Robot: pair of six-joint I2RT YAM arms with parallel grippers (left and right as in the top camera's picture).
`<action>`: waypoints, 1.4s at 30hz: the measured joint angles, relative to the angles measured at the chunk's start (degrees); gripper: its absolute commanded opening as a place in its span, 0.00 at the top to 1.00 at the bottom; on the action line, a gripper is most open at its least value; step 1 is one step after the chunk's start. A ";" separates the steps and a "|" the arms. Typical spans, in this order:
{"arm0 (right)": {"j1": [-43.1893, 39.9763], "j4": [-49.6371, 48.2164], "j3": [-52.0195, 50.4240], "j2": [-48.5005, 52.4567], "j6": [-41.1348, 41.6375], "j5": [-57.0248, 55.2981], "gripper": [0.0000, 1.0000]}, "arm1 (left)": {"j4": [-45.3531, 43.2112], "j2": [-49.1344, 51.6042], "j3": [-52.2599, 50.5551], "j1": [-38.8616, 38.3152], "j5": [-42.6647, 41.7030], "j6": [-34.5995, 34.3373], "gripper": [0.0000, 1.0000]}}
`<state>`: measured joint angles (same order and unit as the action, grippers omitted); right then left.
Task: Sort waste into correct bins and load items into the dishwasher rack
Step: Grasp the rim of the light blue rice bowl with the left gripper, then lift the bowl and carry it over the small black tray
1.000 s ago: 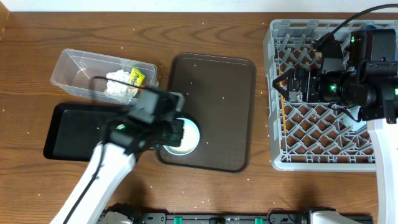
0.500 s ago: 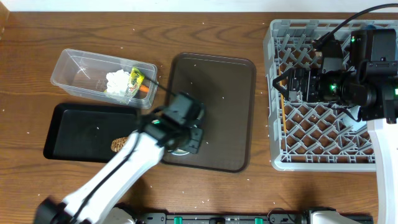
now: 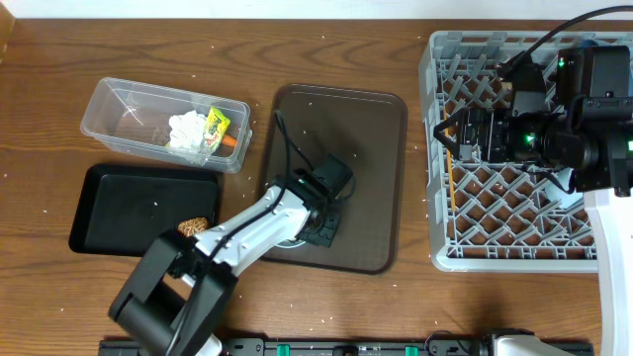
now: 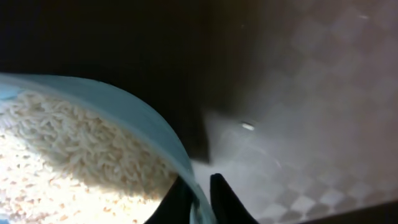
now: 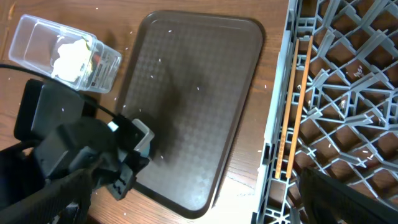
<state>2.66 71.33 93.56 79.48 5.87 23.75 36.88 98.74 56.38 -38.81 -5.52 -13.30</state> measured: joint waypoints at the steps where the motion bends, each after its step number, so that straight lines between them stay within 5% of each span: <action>1: 0.00 0.00 0.00 0.00 0.00 -0.02 0.01 | 0.09 0.02 0.13 0.00 0.26 0.07 0.94; 11: 0.00 -0.02 0.00 0.00 0.00 0.00 0.01 | 3.41 -1.14 0.90 -0.02 1.01 0.22 0.94; 28: 0.00 -0.35 0.00 0.00 0.00 0.00 0.01 | 9.11 -22.10 1.40 3.54 -0.20 0.22 0.94; 35: 0.00 -0.04 0.00 0.00 0.00 0.00 0.01 | 12.44 -34.60 1.42 24.26 -4.31 1.44 0.93; 42: 0.00 -0.39 0.00 0.00 0.00 -0.02 0.01 | 11.54 -37.70 -0.35 53.02 -24.61 8.13 0.94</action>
<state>2.66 70.94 93.56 79.48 5.87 23.73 48.42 61.04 56.03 14.22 -30.13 -5.17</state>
